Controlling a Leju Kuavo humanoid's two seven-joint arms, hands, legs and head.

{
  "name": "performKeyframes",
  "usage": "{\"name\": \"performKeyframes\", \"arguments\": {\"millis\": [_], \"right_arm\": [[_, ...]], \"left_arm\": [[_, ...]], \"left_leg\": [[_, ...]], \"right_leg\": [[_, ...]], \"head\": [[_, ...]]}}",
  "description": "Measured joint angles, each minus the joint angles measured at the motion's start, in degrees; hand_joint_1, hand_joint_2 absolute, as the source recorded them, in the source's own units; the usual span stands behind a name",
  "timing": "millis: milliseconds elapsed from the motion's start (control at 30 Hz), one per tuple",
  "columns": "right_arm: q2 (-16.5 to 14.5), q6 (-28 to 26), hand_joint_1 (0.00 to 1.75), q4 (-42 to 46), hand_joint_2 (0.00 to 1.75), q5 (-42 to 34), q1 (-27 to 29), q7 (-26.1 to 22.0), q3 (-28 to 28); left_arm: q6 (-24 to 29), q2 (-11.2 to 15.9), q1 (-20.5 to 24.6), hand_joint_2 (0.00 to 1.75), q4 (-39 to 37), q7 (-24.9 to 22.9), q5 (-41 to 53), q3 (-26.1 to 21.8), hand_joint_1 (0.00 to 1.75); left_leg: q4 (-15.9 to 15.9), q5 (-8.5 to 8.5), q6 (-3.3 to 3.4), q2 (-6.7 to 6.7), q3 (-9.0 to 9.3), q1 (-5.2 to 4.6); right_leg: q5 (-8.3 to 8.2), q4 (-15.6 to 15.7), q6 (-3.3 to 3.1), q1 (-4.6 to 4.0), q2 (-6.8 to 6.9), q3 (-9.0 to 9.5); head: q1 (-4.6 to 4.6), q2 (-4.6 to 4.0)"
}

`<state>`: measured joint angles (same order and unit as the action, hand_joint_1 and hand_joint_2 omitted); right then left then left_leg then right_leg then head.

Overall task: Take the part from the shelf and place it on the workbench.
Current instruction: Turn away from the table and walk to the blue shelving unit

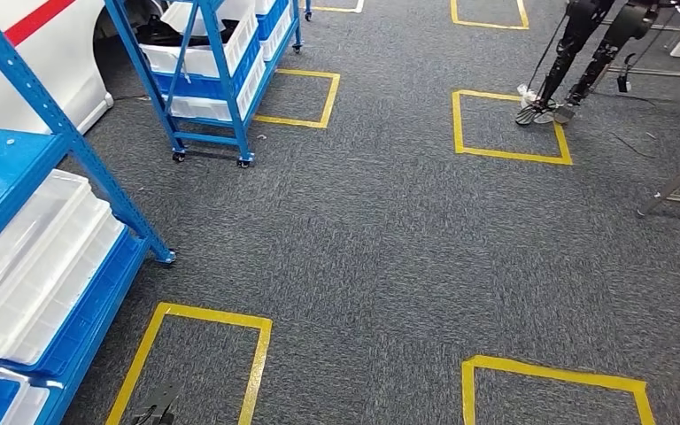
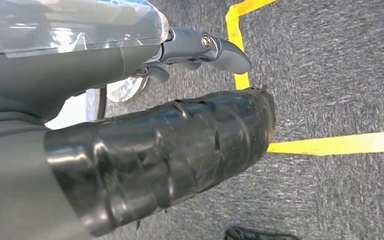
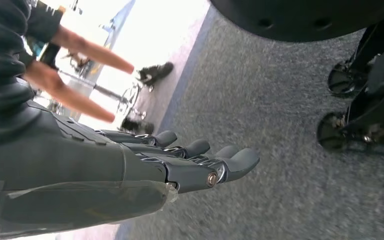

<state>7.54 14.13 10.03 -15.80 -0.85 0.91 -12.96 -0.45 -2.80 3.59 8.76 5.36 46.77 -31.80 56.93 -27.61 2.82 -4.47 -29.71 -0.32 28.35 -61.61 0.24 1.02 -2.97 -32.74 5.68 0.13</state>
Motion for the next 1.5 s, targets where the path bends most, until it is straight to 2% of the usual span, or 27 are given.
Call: {"name": "performKeyframes", "arguments": {"millis": [67,133,200,267,333,367,433,500,567,633,667,733,800,867,900,933,1000,1033,1100,1133,1167,1233,1300,1367,1400,1433,1500], "right_arm": [[0.0,0.0,0.00,-0.1,1.75,0.0,0.0,-0.2,0.0],[0.0,0.0,0.00,-0.1,1.75,0.0,-0.2,-0.3,0.0],[0.0,0.0,0.00,0.0,1.75,0.1,-0.3,-0.3,0.0],[-0.1,0.0,0.00,-0.1,1.75,0.1,-0.1,-0.3,0.0],[-0.1,0.0,0.00,-0.1,1.75,0.1,0.1,-0.3,0.0],[-0.1,0.0,0.00,-0.1,1.75,0.1,0.1,-0.3,0.0],[-0.1,0.0,0.00,-0.1,1.75,0.1,0.0,-0.3,0.0],[0.0,0.1,0.00,-0.1,1.75,0.1,0.0,-0.4,0.0],[0.0,0.2,0.00,-0.1,1.75,0.1,0.0,-0.4,0.0],[0.0,0.2,0.00,-0.1,1.75,0.1,-0.2,-0.5,0.0],[0.0,0.2,0.00,0.0,1.75,0.1,-0.4,-0.5,0.0],[0.0,0.2,0.00,0.0,1.75,0.0,-0.3,-0.5,0.0],[0.0,0.2,0.00,-0.1,1.75,-0.1,0.0,-0.5,0.0],[0.0,0.1,0.00,-0.1,1.75,-0.2,0.1,-0.5,0.0],[0.0,0.0,0.00,-0.1,1.75,-0.2,0.1,-0.5,0.0],[0.0,0.0,0.00,-0.1,1.75,-0.2,0.2,-0.5,0.0],[0.0,-0.1,0.00,-0.1,1.75,-0.3,0.3,-0.5,0.0],[0.0,-0.1,0.00,-0.1,1.75,-0.4,0.3,-0.5,0.0],[0.1,-0.2,0.00,-0.2,1.75,-0.6,0.2,-0.6,0.0],[0.0,-0.2,0.00,-0.2,1.75,-0.7,0.0,-0.7,0.0],[0.0,-0.3,0.00,-0.2,1.75,-0.7,-0.1,-0.7,0.0],[-0.1,-0.3,0.00,-0.2,1.75,-0.8,-0.1,-0.8,0.0],[-0.1,-0.3,0.00,-0.2,1.75,-0.8,0.2,-0.8,0.0],[-0.1,-0.3,0.00,-0.2,1.75,-0.8,0.4,-0.8,0.0],[-0.1,-0.3,0.00,-0.2,1.75,-0.8,0.4,-0.8,0.0],[-0.2,-0.3,0.00,-0.2,1.75,-0.8,0.4,-0.8,0.0],[-0.2,-0.3,0.00,-0.2,1.75,-0.8,0.4,-0.8,0.0]], "left_arm": [[-0.2,-0.1,0.1,0.00,0.0,0.1,-0.1,0.1,0.00],[-0.5,-0.1,0.0,0.00,0.0,0.1,-0.2,0.1,0.00],[-0.6,-0.2,-0.1,0.00,0.0,0.1,-0.2,0.2,0.00],[-0.6,-0.2,0.2,0.00,0.0,0.1,-0.3,0.2,0.00],[-0.9,-0.2,0.3,0.00,0.0,0.1,-0.5,0.2,0.00],[-1.2,-0.2,0.2,0.00,0.0,0.2,-0.6,0.2,0.00],[-2.1,-0.2,0.0,0.00,0.0,0.4,-1.0,0.2,0.00],[-2.7,-0.1,0.1,0.00,0.0,0.8,-1.3,0.2,0.00],[-3.1,-0.1,0.2,0.00,0.0,1.1,-1.5,0.2,0.00],[-3.4,0.0,0.2,0.00,0.0,1.2,-1.7,0.2,0.00],[-3.5,0.0,0.1,0.00,0.0,1.2,-1.8,0.2,0.00],[-3.6,0.0,0.2,0.00,0.0,1.2,-1.8,0.2,0.00],[-3.6,0.1,0.4,0.00,0.0,1.3,-1.8,0.2,0.00],[-3.6,0.1,0.4,0.00,0.0,1.3,-1.8,0.2,0.00],[-3.5,0.1,0.4,0.00,0.0,1.3,-1.8,0.2,0.00],[-3.5,0.2,0.4,0.00,0.0,1.3,-1.8,0.2,0.00],[-3.4,0.2,0.4,0.00,0.0,1.4,-1.9,0.2,0.00],[-3.4,0.2,0.5,0.00,0.0,1.4,-1.9,0.2,0.00],[-3.4,0.2,0.4,0.00,0.0,1.5,-1.9,0.2,0.00],[-3.4,0.2,0.4,0.00,0.0,1.5,-1.9,0.2,0.00],[-3.4,0.2,0.3,0.00,0.0,1.5,-1.9,0.2,0.00],[-3.4,0.3,0.3,0.00,0.0,1.6,-1.9,0.2,0.00],[-3.4,0.3,0.6,0.00,0.0,1.8,-1.9,0.2,0.00],[-3.4,0.3,0.7,0.00,0.0,1.9,-1.9,0.2,0.00],[-3.4,0.4,0.6,0.00,0.0,1.9,-1.9,0.2,0.00],[-3.4,0.4,0.5,0.00,0.0,1.9,-1.9,0.2,0.00],[-3.4,0.5,0.5,0.00,0.0,1.9,-1.9,0.2,0.00]], "left_leg": [[0.5,0.05,-0.63,-1.09,-0.73,0.15],[0.5,0.24,-1.36,-2.05,-1.26,0.32],[2.2,-0.95,-1.87,-0.43,-2.21,0.28],[8.0,-4.32,-2.28,2.57,-5.03,0.38],[14.9,-7.12,-2.78,3.71,-8.52,0.78],[16.3,-7.08,-3.02,3.93,-9.24,1.03],[12.4,-3.99,-3.39,4.67,-7.31,1.48],[4.6,-0.76,-3.45,7.23,-3.47,1.57],[1.1,0.09,-2.93,8.64,-1.95,1.27],[1.0,0.19,-2.09,7.46,-2.15,0.98],[0.8,0.37,-1.63,6.85,-2.08,0.98],[0.4,0.92,-0.64,5.59,-1.86,1.06],[0.3,1.26,-0.07,4.29,-1.97,0.90],[0.3,1.33,0.10,2.74,-2.04,0.56],[0.4,1.33,0.12,1.80,-2.00,0.40],[0.5,1.32,0.11,0.86,-1.95,0.30],[0.8,1.25,0.00,-0.90,-2.06,0.24],[0.9,1.23,-0.15,-1.59,-2.23,0.27],[1.0,1.29,-0.74,-2.84,-2.65,0.44],[0.9,1.43,-1.13,-3.49,-2.83,0.53],[1.0,1.38,-1.42,-3.30,-2.97,0.57],[3.4,-0.35,-1.88,-0.38,-4.21,0.44],[9.8,-4.05,-2.35,2.99,-7.25,0.57],[15.7,-6.21,-2.93,3.80,-10.03,0.98],[16.1,-5.78,-3.21,4.01,-10.14,1.22],[14.1,-4.32,-3.47,4.41,-9.04,1.45],[6.5,-0.94,-3.80,6.72,-4.92,1.61]], "right_leg": [[-0.17,2.8,-0.31,-0.15,-1.31,1.28],[-0.43,3.3,-0.70,-0.14,-0.10,1.35],[-0.88,4.3,-1.43,0.06,1.41,1.75],[-1.12,4.9,-1.91,0.00,3.05,1.93],[-1.11,4.9,-1.97,-0.13,4.64,1.81],[-1.06,4.8,-1.92,-0.15,5.40,1.78],[-0.86,4.6,-1.63,-0.11,6.76,1.82],[-0.46,4.2,-1.01,-0.20,8.00,1.96],[-0.14,3.9,-0.28,-0.44,9.02,2.10],[-0.03,3.9,0.42,-0.40,10.00,2.37],[0.29,3.7,0.76,-0.21,9.79,2.49],[2.68,0.6,1.16,0.17,7.20,1.39],[6.70,-7.0,1.16,0.26,4.03,-2.22],[8.32,-13.1,1.01,0.20,3.15,-5.47],[7.21,-12.9,0.80,0.16,2.99,-5.67],[5.13,-10.4,0.50,0.09,2.69,-4.78],[0.62,-2.1,-0.21,-0.14,0.15,-1.52],[-0.60,0.9,-0.46,-0.26,-1.12,-0.38],[-1.05,3.0,-0.74,-0.53,-2.03,0.33],[-1.21,3.3,-0.91,-0.57,-1.20,0.45],[-1.41,3.7,-1.11,-0.48,-0.37,0.68],[-1.85,4.8,-1.72,-0.23,1.33,1.22],[-1.91,5.2,-2.10,-0.26,3.11,1.42],[-1.70,5.2,-2.05,-0.24,4.88,1.41],[-1.57,5.1,-1.91,-0.17,5.70,1.43],[-1.39,4.9,-1.68,-0.06,6.47,1.47],[-0.86,4.3,-0.99,0.04,7.84,1.59]], "head": [[0.01,0.01],[0.02,0.02],[0.15,0.02],[0.32,0.01],[0.40,0.00],[0.40,0.00],[0.40,0.00],[0.40,0.01],[0.29,0.01],[0.20,0.01],[0.17,0.01],[-0.01,0.02],[-0.20,0.01],[-0.25,0.00],[-0.24,0.00],[-0.25,0.00],[-0.23,0.00],[-0.23,0.00],[-0.21,0.01],[-0.22,0.01],[-0.20,0.02],[-0.04,0.01],[0.10,0.01],[0.11,0.02],[0.10,0.01],[0.10,0.01],[0.13,0.01]]}}
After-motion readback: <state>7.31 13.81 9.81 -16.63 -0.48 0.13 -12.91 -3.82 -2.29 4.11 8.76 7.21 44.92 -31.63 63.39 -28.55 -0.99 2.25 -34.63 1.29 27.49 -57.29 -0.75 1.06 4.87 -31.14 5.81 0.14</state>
